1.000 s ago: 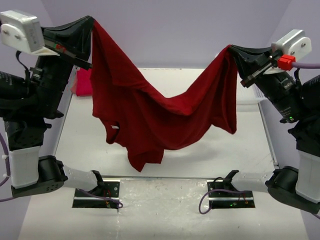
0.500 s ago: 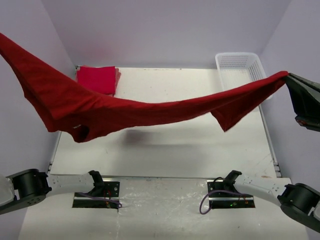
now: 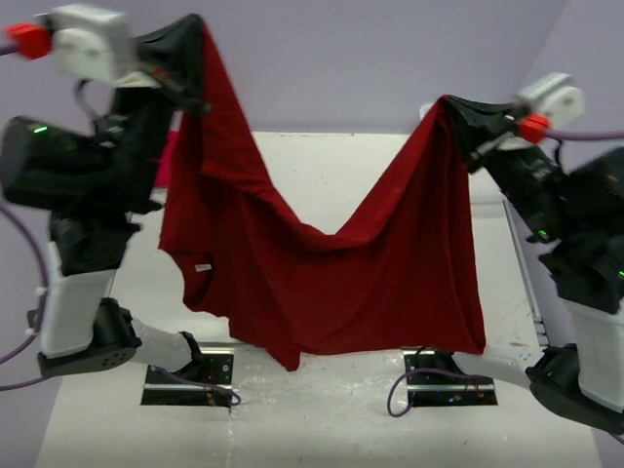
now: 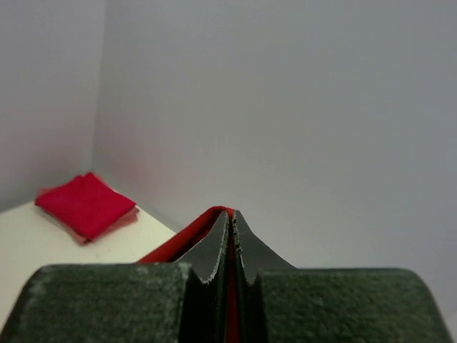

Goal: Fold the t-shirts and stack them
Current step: Flatten out the tshirt

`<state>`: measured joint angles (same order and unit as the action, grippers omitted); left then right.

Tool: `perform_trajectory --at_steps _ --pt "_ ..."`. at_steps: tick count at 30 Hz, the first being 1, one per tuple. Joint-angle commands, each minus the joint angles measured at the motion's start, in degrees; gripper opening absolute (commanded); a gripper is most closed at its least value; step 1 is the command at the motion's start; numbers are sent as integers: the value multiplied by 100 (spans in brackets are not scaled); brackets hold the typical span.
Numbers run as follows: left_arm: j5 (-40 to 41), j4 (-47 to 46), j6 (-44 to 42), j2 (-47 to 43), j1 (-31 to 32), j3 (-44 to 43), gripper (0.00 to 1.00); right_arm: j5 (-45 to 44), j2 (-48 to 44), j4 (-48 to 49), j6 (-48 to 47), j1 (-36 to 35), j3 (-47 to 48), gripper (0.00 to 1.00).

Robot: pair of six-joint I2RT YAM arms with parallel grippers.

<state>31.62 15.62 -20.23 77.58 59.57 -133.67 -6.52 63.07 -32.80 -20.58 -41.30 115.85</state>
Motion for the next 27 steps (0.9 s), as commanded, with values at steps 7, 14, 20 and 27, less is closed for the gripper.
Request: perform_trajectory --at_steps 7,14,20,27 --pt "-2730 478 2222 2277 -3573 384 0 -218 1163 748 484 1711 -1178 0" --pt "-3513 241 2445 4350 -4909 -159 0 107 2498 880 607 2626 -1276 0" --pt "-4022 -40 2445 5170 -5473 -538 0 186 3755 959 616 2943 -741 0" --pt "-4102 -375 2418 5557 -5632 -634 0 170 4959 828 564 2970 428 0"
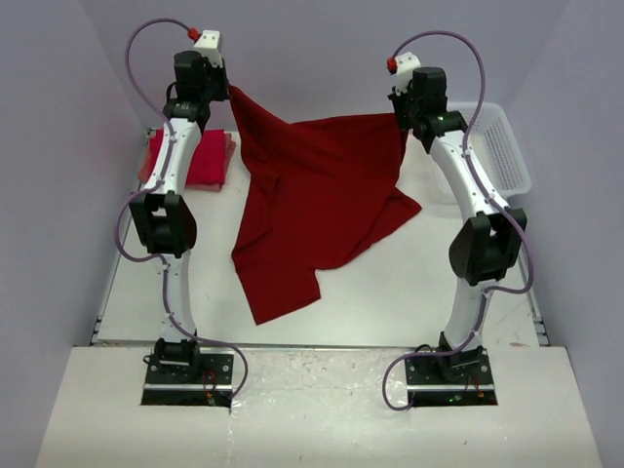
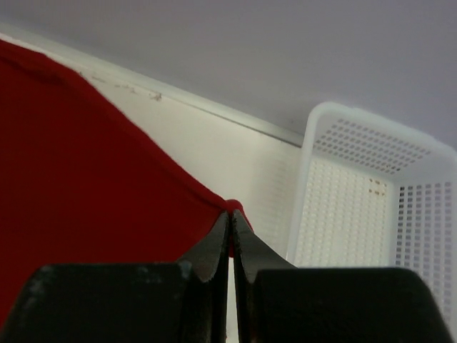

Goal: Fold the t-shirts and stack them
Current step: Flatten out the tshirt

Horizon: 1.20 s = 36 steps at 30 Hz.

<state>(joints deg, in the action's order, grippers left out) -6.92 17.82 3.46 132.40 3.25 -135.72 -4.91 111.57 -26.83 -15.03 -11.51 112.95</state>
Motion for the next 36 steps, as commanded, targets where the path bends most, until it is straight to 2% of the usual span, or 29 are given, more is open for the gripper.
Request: perform_trajectory --at_steps 1,6,12,17,23,27,31,33,36 --pt "-257 -613 49 119 -8 -464 0 -54 241 205 -26 -9 877 0" --pt "-231 -745 110 199 -43 -350 0 -177 646 274 -53 17 1335 0" --pt "-310 -588 111 -424 -26 -359 0 -265 182 205 -53 -9 1300 0" --pt "-56 -341 -276 -2005 334 -113 0 -344 -1284 55 -132 -167 889 0" --pt "111 -175 -294 -3763 703 186 0 -589 -3225 47 -501 -913 325 0" --pt "446 -25 -672 -4642 1318 292 0 -1011 -4089 -226 -738 -1783 325 0" --pt "227 28 -408 -5617 1433 440 0 -1214 -4740 -358 -896 -2635 298 0" --pt "104 -24 -190 -5908 1433 538 0 -1337 -5003 -410 -941 -2846 307 0" --pt "-55 -182 -118 -6375 1433 809 0 -1005 -5311 -472 -879 -2945 281 0"
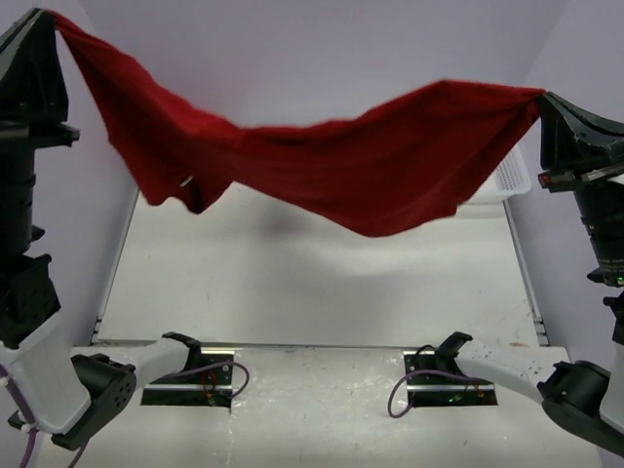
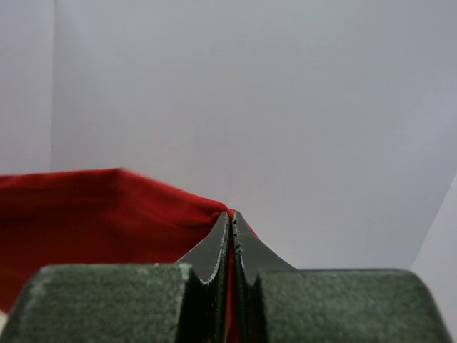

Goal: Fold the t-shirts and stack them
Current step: Flatten out the tshirt

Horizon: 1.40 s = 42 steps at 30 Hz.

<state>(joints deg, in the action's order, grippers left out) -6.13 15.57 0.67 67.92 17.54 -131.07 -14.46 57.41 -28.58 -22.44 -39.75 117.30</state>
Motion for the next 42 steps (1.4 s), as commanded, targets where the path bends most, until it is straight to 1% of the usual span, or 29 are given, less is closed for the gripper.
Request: perform_trajectory --at_steps 1,3,6,9,10,12,13,15,16,17,18,19,20,21,22,23,24,26,27,29,30,31,33,34,36,38,39,42 --pt "-143 25 162 -58 4 371 0 65 52 -280 -121 -130 -172 0" --pt "-169 -19 162 -112 4 380 0 320 -1 -367 -77 -130 -154 0" --pt "-222 -80 153 1 4 380 0 304 7 -228 -164 -130 -365 0" --pt "-178 -98 66 405 4 319 0 -126 200 -17 -331 -112 -699 0" --pt "-65 -98 30 685 12 301 0 -415 340 158 -436 -121 -899 0" --pt "59 -72 -40 1037 -5 231 0 -496 534 212 -437 1 -989 0" --pt "190 -46 -40 1448 4 196 0 -488 639 247 -402 98 -1094 0" --pt "183 -11 -188 1898 -49 56 0 -296 982 274 -297 536 -1156 0" --pt "182 -19 -225 2361 -58 20 0 -164 1113 274 -149 730 -1200 0" --pt "95 -28 -225 2592 -93 -41 0 -58 1263 274 -86 1106 -1226 0" --pt "68 -2 -164 2864 -206 -225 0 -5 1603 274 2 1266 -1235 0" --pt "68 7 -163 3372 -242 -296 0 144 1790 274 55 1433 -1279 0" --pt "-54 -19 -146 3612 -303 -340 0 215 1974 274 116 1704 -1323 0" --pt "-98 -141 -120 3840 -452 -297 0 285 2315 291 186 1820 -1384 0" --pt "-186 -229 72 4252 -505 -279 0 521 2467 422 239 2039 -1594 0" --pt "-187 -230 74 4465 -558 -279 0 627 2599 536 283 2137 -1735 0" --pt "-178 -352 30 4876 -620 -227 0 689 2922 616 362 2242 -1841 0" --pt "-265 -502 30 5300 -708 -174 0 734 3328 660 441 2505 -1895 0" --pt "-292 -555 65 5728 -786 -252 0 786 3712 721 494 2594 -1903 0" --pt "-388 -616 100 6126 -866 -323 0 970 4145 819 512 2848 -1773 0" --pt "-424 -721 135 6485 -936 -410 0 902 4373 827 469 2902 -1667 0" --pt "-476 -809 153 6654 -971 -446 0 875 4793 836 477 2955 -1440 0" --pt "-468 -880 92 7109 -998 -709 0 971 5182 757 469 3087 -1158 0" --pt "-642 -907 92 7243 -1024 -788 0 963 5497 775 468 3139 -930 0" --pt "-810 -1021 162 7454 -1060 -921 0 989 5780 731 495 3175 -544 0" --pt "-898 -1213 136 7473 -1060 -799 0 954 6148 705 547 3192 -279 0" --pt "-890 -1275 127 7412 -1068 -719 0 919 6273 670 556 3201 1 0" --pt "-741 -1364 74 7253 -1095 -535 0 778 6607 661 618 3210 389 0"
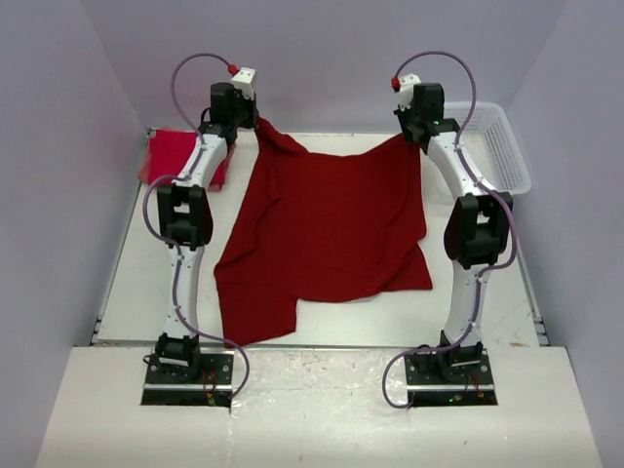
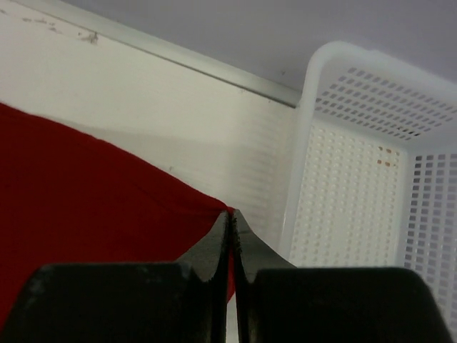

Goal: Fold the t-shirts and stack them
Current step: Flatten out the tshirt

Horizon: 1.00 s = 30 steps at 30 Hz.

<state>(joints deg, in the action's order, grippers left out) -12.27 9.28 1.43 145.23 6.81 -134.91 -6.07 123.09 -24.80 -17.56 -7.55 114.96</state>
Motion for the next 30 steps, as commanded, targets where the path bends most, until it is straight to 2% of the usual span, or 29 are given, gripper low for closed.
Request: perform_trajectory --at_steps 1,9,14,21,22,23,24,25,26,27,28,29,30 --pt "-118 -769 -3 -521 -30 -97 0 -157 118 326 130 -1 703 0" --pt "-74 -814 -38 -943 -268 237 0 -158 628 160 16 -1 1581 0" --pt "23 -585 -117 -830 -294 -141 0 -53 962 115 7 52 2012 0" --pt "374 -717 -117 -601 -294 -141 0 -70 1244 238 16 61 1995 0" --pt "436 -726 -117 -601 -294 -132 5 -122 1279 230 59 78 2030 0" --pt "523 -752 -117 -610 -294 -106 36 -201 1331 160 103 87 2274 8" --pt "846 -813 -117 -645 -294 -45 51 -202 1384 -41 156 105 2416 16" --pt "1032 -1040 -47 -802 -294 156 57 -272 1393 -17 270 113 2470 30" --pt "1191 -1155 -3 -925 -294 297 62 -412 1272 44 340 105 2409 65" --pt "1479 -1243 41 -1039 -294 438 78 -587 1192 -16 402 105 2426 75" --pt "1569 -1236 155 -1249 -285 509 89 -641 1113 -86 568 96 2444 81" --pt "1709 -1175 217 -1373 -277 501 98 -720 895 -156 665 96 2444 86" --pt "1919 -1113 252 -1479 -250 510 100 -921 745 -322 779 96 2409 87"
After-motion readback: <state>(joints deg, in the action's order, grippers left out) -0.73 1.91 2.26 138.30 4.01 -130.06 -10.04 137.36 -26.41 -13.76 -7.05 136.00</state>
